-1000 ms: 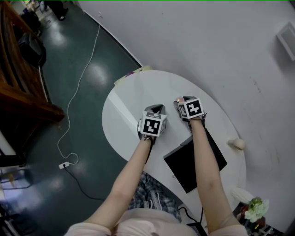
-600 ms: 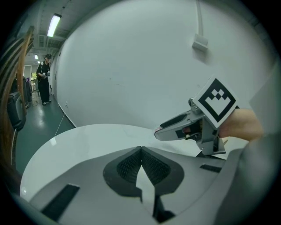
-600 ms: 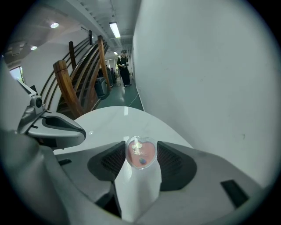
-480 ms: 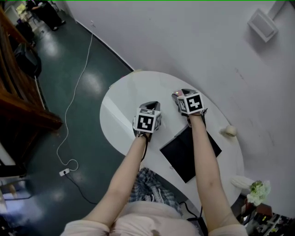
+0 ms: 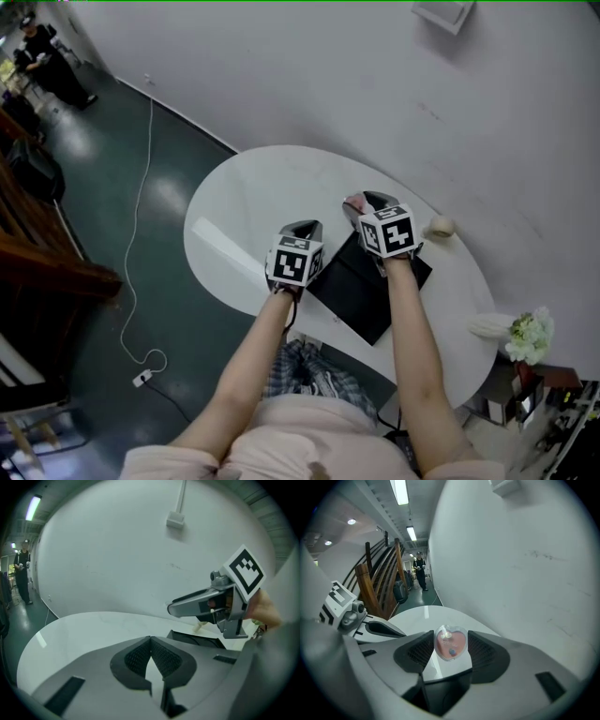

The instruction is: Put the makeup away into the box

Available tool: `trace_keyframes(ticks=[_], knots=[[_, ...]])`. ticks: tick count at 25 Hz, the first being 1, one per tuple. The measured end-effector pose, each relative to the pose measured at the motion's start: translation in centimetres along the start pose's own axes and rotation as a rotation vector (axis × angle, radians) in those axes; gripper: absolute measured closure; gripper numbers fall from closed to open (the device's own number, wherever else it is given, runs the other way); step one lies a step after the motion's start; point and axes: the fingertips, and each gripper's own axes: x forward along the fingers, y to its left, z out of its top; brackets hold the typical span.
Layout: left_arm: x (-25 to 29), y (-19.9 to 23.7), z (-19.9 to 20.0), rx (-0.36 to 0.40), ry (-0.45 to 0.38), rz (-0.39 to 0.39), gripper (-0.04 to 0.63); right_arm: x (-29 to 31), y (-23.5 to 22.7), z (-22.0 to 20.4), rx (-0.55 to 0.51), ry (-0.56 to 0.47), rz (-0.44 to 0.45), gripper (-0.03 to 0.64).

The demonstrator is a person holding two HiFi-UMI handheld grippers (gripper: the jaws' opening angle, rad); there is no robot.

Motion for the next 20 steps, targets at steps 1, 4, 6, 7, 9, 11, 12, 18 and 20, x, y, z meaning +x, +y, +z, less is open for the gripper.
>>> trace_keyframes(ticks=[1,4,6,7,9,11,12,18,20], knots=[[-0.1,-0.8,-0.4,0.006,0.007,-0.01,0.569,-1.0,0.0,-0.6,0.004,-0.005,-0.008,0.374],[-0.3,-3.1,-1.7,0.021,0.022,-0.041,0.569,-3.9,0.2,-2.3,0.034,-0.03,-0.031,0.374],[-0.6,-4.7,-2.4,0.031,0.03,-0.066,0.569,-5.6,0.5,-3.8,0.068,-0.044,-0.044,0.374],[-0.6,-5.5,-2.8,0.034,0.035,-0.079,0.569,-6.3,0.6,-4.5,0.081,-0.047,-0.049,0.374],[-0.6,-6.9,-3.3,0.041,0.047,-0.098,0.569,-7.5,0.6,-6.0,0.106,-0.048,-0.063,0.374],[-0.7,-8.1,-4.1,0.057,0.068,-0.11,0.569,-8.9,0.7,-7.8,0.146,-0.043,-0.081,0.374],[-0.8,-8.7,-4.5,0.066,0.081,-0.113,0.569,-9.6,0.8,-8.6,0.167,-0.04,-0.091,0.374],[-1.7,-10.1,-6.3,0.084,0.123,-0.135,0.569,-11.3,2.9,-12.3,0.199,-0.005,-0.081,0.374],[-1.9,-10.5,-6.9,0.081,0.134,-0.142,0.569,-11.5,3.6,-13.3,0.209,0.007,-0.074,0.374]])
